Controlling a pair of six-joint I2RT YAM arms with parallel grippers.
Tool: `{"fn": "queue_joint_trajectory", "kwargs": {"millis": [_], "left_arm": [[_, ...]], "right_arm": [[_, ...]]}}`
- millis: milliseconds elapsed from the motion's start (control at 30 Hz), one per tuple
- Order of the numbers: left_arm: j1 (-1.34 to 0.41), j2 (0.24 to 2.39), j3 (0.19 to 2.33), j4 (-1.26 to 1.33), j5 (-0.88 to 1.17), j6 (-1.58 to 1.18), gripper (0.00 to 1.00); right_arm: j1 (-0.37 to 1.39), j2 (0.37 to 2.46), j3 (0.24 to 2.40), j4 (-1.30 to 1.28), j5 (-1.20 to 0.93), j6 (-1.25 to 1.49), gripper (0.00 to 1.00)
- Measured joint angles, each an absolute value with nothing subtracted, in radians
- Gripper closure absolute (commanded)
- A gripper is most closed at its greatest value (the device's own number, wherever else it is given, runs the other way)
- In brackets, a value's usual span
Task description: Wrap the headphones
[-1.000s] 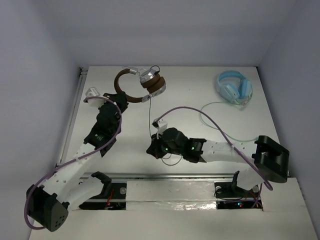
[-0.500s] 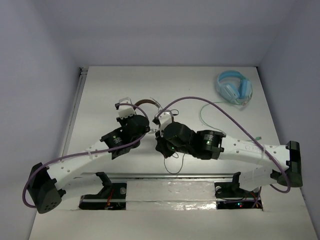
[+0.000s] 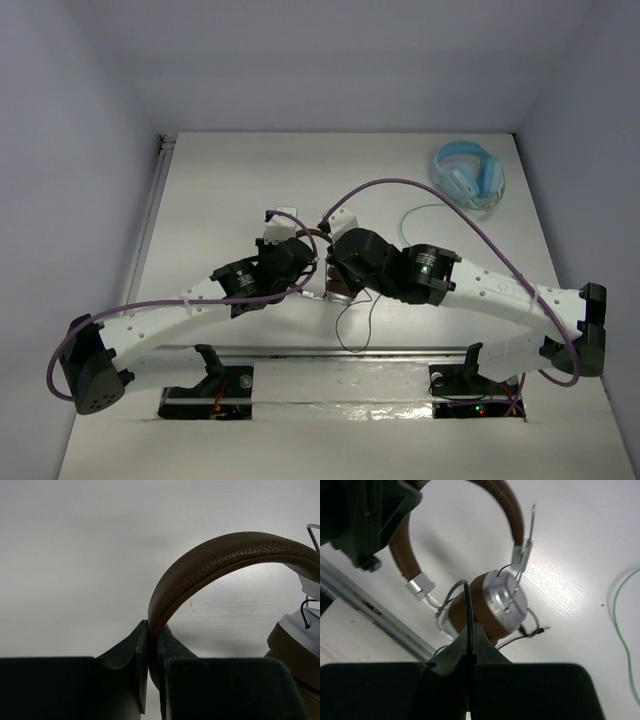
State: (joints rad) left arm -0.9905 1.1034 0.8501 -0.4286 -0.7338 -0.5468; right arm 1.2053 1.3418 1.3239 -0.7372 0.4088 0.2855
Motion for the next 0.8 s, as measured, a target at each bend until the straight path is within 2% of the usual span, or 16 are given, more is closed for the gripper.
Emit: {"fn": "queue_joint_trajectory", "kwargs": {"millis": [233, 500, 633, 800], "left_arm": [[-0.980, 1.075, 0.875, -0.429, -0.561, -0.405, 1.00], [-0.790, 0.980, 0.875, -0.368, -0.296, -0.315, 1.00], [-0.707, 0.936, 0.875, -0.333, -0.149, -0.297, 1.00], [-0.640, 0.927, 0.875, -0.303, 0.060, -0.291, 1.00]], "right_arm": [[1.128, 1.336, 1.324, -0.757, 0.507, 0.252, 1.00], [1.045, 1.275, 1.246, -0.731, 0.658, 0.264, 1.00], [1.032, 1.243, 1.200, -0.668, 0.669, 0.277, 1.00], [0.979, 1.217, 1.136, -0.558, 0.612, 0.284, 0.93]]}}
